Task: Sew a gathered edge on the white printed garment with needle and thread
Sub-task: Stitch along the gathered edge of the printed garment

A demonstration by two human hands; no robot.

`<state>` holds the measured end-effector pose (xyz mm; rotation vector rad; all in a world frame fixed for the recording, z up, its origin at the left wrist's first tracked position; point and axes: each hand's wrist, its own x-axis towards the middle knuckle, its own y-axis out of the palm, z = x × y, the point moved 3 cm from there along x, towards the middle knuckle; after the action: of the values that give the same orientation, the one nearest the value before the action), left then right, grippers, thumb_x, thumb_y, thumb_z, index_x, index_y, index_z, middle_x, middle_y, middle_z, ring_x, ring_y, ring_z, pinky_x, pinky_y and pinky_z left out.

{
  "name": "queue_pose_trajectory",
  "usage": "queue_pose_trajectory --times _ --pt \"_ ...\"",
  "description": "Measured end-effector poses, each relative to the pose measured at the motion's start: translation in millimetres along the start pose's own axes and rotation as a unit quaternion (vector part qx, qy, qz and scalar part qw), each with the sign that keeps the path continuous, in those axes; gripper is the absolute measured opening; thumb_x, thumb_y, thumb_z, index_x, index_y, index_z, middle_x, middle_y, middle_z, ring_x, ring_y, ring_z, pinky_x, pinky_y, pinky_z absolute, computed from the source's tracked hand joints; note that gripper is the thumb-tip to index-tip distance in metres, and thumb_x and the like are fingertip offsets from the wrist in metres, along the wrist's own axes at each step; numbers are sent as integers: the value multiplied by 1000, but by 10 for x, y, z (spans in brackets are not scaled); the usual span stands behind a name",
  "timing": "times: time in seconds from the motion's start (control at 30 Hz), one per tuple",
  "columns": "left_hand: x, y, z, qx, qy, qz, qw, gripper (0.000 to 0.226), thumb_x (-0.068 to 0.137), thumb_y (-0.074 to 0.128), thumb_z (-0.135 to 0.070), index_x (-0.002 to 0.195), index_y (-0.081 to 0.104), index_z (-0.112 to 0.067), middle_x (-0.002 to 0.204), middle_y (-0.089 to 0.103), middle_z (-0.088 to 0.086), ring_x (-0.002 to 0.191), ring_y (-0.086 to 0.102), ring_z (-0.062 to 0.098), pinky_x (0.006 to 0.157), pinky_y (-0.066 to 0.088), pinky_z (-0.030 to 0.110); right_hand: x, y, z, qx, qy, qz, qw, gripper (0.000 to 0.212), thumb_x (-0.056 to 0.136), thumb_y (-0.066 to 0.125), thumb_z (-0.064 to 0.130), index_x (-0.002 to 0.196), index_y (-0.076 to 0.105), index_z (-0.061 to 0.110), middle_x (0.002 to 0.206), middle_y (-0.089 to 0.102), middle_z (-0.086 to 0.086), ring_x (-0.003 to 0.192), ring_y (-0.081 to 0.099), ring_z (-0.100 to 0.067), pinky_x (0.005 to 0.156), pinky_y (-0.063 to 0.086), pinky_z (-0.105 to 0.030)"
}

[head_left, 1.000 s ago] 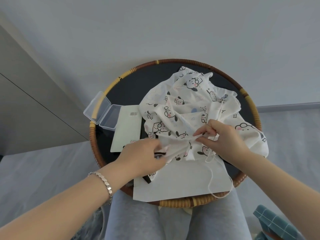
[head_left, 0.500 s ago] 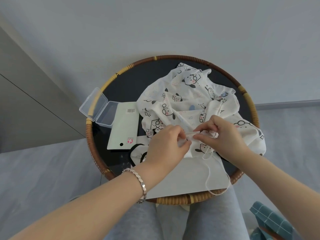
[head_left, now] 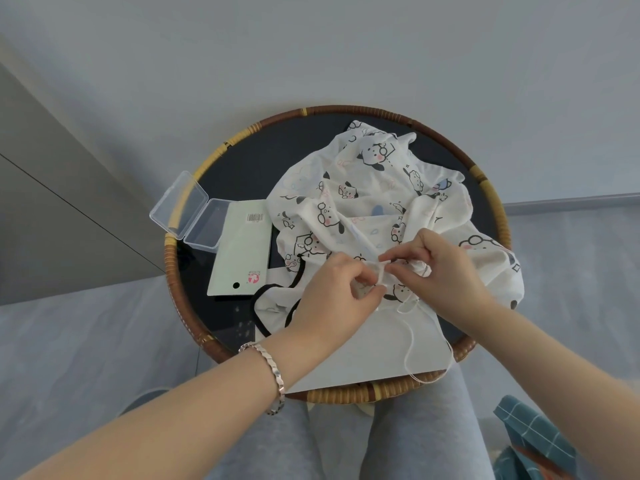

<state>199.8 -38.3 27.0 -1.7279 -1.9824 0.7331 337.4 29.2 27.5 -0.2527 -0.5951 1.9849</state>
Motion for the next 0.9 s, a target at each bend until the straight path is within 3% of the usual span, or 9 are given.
queue_pose_trajectory --times 0.13,0.37,0.47,0.57,0.7,0.9 --pt "7 -7 40 -16 -8 -21 1000 10 80 70 -26 85 67 -17 89 48 -13 59 44 -1 62 34 6 -6 -3 9 7 1 -10 1000 44 79 67 3 65 28 17 79 68 29 74 63 -3 64 49 -14" --pt "-6 -10 61 34 75 -63 995 9 81 69 -18 86 75 -13 112 60 -6 59 46 -9 62 33 5 -10 -18 48 25 0 -31 999 45 81 65 1 64 27 17 81 68 18 72 62 -7 59 46 -8" --pt "-7 9 56 64 98 -79 990 11 80 67 -22 82 75 -15 104 66 -5 63 50 0 66 41 17 -4 -11 41 31 3 -34 999 45 81 65 1 64 26 17 81 69 16 70 62 -9 59 47 -11" --pt "9 28 66 100 133 -121 979 24 78 56 -31 76 75 -16 92 67 0 78 56 21 73 36 20 -5 -9 21 26 8 -38 999 46 80 66 2 64 27 18 77 70 19 70 62 -6 60 47 -13" --pt "3 41 80 107 151 -149 971 23 79 56 -27 77 74 -13 83 62 1 78 54 22 72 37 24 -3 -16 16 18 10 -49 999 45 80 67 3 64 27 18 76 68 29 69 61 1 60 45 -9" --pt "30 71 75 103 144 -135 975 24 78 56 -29 75 74 -14 84 70 -3 80 58 19 75 41 26 -1 -8 0 13 10 -48 999 44 80 67 4 64 28 18 76 69 26 70 62 -2 63 47 -14"
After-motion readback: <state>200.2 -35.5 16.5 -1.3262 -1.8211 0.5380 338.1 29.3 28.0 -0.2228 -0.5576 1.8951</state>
